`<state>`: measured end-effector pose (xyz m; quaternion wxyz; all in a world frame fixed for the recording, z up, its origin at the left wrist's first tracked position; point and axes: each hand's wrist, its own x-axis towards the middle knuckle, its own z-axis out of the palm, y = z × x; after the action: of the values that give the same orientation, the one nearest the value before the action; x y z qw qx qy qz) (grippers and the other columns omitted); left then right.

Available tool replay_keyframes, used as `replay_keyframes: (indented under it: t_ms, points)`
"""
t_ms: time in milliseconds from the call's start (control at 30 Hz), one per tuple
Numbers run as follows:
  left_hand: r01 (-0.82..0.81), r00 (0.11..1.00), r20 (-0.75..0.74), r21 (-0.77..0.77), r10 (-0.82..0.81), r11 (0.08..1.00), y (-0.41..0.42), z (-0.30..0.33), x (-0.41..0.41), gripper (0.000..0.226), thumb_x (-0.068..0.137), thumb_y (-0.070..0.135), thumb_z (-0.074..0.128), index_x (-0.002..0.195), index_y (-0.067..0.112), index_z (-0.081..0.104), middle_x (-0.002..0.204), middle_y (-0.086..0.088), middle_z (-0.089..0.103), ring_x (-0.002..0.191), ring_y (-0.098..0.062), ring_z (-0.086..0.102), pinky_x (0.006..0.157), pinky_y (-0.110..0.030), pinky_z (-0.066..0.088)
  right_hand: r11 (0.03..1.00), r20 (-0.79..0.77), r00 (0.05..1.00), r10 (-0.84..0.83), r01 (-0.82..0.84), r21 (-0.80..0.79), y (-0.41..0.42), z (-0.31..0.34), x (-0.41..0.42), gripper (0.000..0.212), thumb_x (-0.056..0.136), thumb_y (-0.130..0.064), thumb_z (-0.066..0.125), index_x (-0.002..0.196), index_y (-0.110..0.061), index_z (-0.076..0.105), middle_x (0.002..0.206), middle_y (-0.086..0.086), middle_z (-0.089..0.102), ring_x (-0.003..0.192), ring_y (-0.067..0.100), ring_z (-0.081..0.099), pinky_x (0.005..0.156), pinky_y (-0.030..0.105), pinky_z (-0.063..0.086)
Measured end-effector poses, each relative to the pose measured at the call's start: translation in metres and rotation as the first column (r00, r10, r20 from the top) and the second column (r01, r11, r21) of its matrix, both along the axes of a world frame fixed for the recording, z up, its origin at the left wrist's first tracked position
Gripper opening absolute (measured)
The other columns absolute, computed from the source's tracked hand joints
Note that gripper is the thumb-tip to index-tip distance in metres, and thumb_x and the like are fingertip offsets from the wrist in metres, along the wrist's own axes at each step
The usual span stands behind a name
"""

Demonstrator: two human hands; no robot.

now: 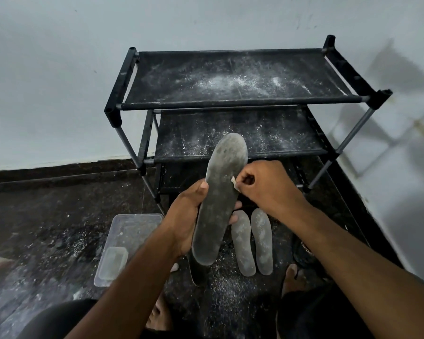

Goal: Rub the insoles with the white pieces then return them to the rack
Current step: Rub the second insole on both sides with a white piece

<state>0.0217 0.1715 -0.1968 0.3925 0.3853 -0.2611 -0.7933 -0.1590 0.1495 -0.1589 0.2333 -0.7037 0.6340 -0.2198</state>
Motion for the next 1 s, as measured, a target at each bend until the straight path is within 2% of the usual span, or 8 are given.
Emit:
replay_keyframes:
  t_ms: [167,300,367,467,567,800,900,1000]
  points:
    - [0.074,0.997,0.038,-0.016,-0.074,0.997,0.004,0.0,-0.003,0.039,0.113,0.03,0.033,0.135,0.009,0.058,0.126,-0.024,0.069,0.104,-0.042,0.072,0.075,-0.046,0.064,0.979,0.085,0.986,0.143,-0.153,0.135,0.008,-0.005,0.006,0.005,0.085,-0.021,0.075,0.08,-0.02,0.075,0.075,-0.01,0.071,0.062,-0.002,0.067,0.059,0.01,0.051]
    - [0.154,0.988,0.014,-0.03,-0.154,0.988,0.007,0.0,-0.004,0.04,0.111,0.029,0.04,0.138,0.004,0.053,0.128,-0.031,0.065,0.101,-0.043,0.071,0.069,-0.044,0.064,0.992,0.055,0.996,-0.073,0.079,-0.099,-0.005,-0.004,-0.005,0.009,0.088,-0.022,0.072,0.081,-0.021,0.076,0.077,-0.011,0.069,0.066,0.0,0.063,0.064,0.012,0.052]
    - [0.206,0.979,0.016,-0.057,-0.205,0.977,0.008,0.0,-0.006,0.038,0.109,0.028,0.043,0.14,0.01,0.056,0.131,-0.029,0.065,0.102,-0.043,0.07,0.07,-0.043,0.063,0.984,0.037,0.998,-0.05,0.055,-0.171,-0.003,-0.007,0.001,0.01,0.09,-0.017,0.069,0.082,-0.016,0.076,0.083,-0.007,0.068,0.071,0.002,0.061,0.067,0.013,0.05]
    - [0.227,0.974,0.028,-0.076,-0.225,0.971,0.008,-0.003,-0.008,0.036,0.108,0.027,0.044,0.141,0.027,0.059,0.132,-0.023,0.066,0.102,-0.042,0.07,0.072,-0.044,0.062,0.985,-0.017,0.997,0.074,-0.076,-0.155,0.001,-0.014,0.014,0.011,0.09,-0.014,0.066,0.083,-0.014,0.075,0.088,-0.004,0.068,0.08,0.006,0.061,0.075,0.02,0.05]
    - [0.248,0.969,0.034,-0.1,-0.246,0.963,0.009,-0.001,-0.006,0.04,0.11,0.025,0.041,0.147,0.033,0.052,0.135,-0.015,0.067,0.104,-0.044,0.07,0.074,-0.045,0.062,0.977,0.03,0.997,-0.074,0.079,-0.2,-0.01,-0.013,0.002,0.008,0.089,-0.015,0.068,0.085,-0.014,0.075,0.087,-0.002,0.067,0.078,0.007,0.061,0.074,0.022,0.052]
    - [0.217,0.976,0.047,-0.085,-0.214,0.972,0.009,-0.003,-0.005,0.041,0.111,0.022,0.04,0.149,0.032,0.049,0.13,-0.021,0.068,0.095,-0.042,0.073,0.067,-0.044,0.062,0.997,0.177,0.984,0.029,-0.016,-0.076,-0.004,-0.014,0.005,0.007,0.087,-0.022,0.073,0.081,-0.019,0.076,0.083,-0.011,0.07,0.077,-0.004,0.063,0.071,0.008,0.048]
    - [0.242,0.97,0.043,-0.118,-0.239,0.963,0.008,-0.003,-0.005,0.044,0.111,0.021,0.04,0.153,0.033,0.044,0.136,-0.02,0.065,0.101,-0.046,0.069,0.068,-0.045,0.062,0.974,0.167,0.979,-0.113,0.142,-0.178,-0.014,-0.014,-0.008,0.009,0.088,-0.021,0.071,0.08,-0.019,0.076,0.083,-0.009,0.07,0.074,-0.002,0.063,0.068,0.009,0.05]
    - [0.262,0.965,0.042,-0.118,-0.259,0.958,0.009,-0.004,-0.006,0.043,0.111,0.021,0.039,0.152,0.031,0.046,0.136,-0.021,0.064,0.101,-0.046,0.069,0.067,-0.044,0.062,0.984,0.118,0.992,-0.045,0.064,-0.165,-0.009,-0.017,-0.002,0.008,0.087,-0.021,0.072,0.081,-0.018,0.076,0.086,-0.006,0.069,0.079,0.001,0.062,0.071,0.015,0.051]
